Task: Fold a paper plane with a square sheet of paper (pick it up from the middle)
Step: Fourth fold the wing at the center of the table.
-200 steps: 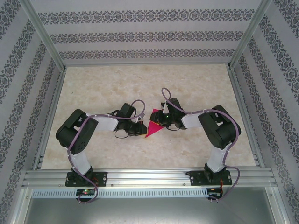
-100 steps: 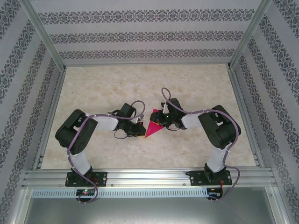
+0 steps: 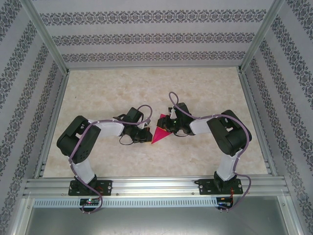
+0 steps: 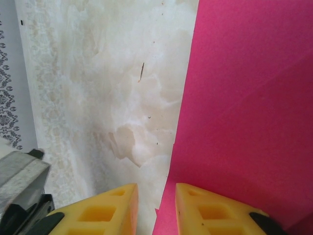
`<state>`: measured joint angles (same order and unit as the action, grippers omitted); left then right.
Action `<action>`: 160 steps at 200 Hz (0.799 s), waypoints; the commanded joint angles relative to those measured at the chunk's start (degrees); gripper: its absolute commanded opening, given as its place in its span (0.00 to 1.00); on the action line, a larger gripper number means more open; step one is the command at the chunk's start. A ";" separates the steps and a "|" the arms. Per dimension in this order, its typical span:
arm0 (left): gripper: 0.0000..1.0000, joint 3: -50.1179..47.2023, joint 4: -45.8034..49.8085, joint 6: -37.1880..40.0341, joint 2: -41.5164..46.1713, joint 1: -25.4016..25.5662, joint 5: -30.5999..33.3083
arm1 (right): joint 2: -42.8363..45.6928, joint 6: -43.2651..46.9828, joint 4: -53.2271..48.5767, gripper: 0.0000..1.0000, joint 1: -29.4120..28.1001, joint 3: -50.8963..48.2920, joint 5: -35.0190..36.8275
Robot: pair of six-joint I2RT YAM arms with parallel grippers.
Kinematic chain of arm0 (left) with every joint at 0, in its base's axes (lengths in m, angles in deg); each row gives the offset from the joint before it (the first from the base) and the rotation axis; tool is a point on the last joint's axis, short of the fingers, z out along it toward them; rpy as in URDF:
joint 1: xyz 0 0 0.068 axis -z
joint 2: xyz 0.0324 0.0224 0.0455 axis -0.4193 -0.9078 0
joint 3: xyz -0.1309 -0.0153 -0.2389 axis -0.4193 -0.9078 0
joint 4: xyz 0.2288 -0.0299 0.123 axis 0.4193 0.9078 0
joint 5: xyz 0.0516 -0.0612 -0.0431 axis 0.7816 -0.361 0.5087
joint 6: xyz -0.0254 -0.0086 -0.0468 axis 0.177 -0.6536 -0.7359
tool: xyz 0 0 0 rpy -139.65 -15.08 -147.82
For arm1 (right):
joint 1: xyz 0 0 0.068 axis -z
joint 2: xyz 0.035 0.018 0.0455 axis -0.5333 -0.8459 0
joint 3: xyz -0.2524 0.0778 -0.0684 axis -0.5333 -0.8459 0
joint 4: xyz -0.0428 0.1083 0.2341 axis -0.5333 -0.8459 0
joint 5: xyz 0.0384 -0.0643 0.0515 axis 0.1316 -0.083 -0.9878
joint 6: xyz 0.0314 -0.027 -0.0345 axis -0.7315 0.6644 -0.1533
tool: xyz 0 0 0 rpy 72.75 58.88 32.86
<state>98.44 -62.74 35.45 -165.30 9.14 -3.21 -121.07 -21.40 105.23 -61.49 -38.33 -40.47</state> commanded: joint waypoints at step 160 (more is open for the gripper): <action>0.15 5.92 -9.60 -5.56 -4.26 3.42 -2.95 | -3.63 1.48 -7.35 0.27 -0.54 -1.32 6.18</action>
<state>104.91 -68.46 30.80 -169.26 12.11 -6.94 -121.07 -21.38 104.42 -61.75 -38.04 -39.79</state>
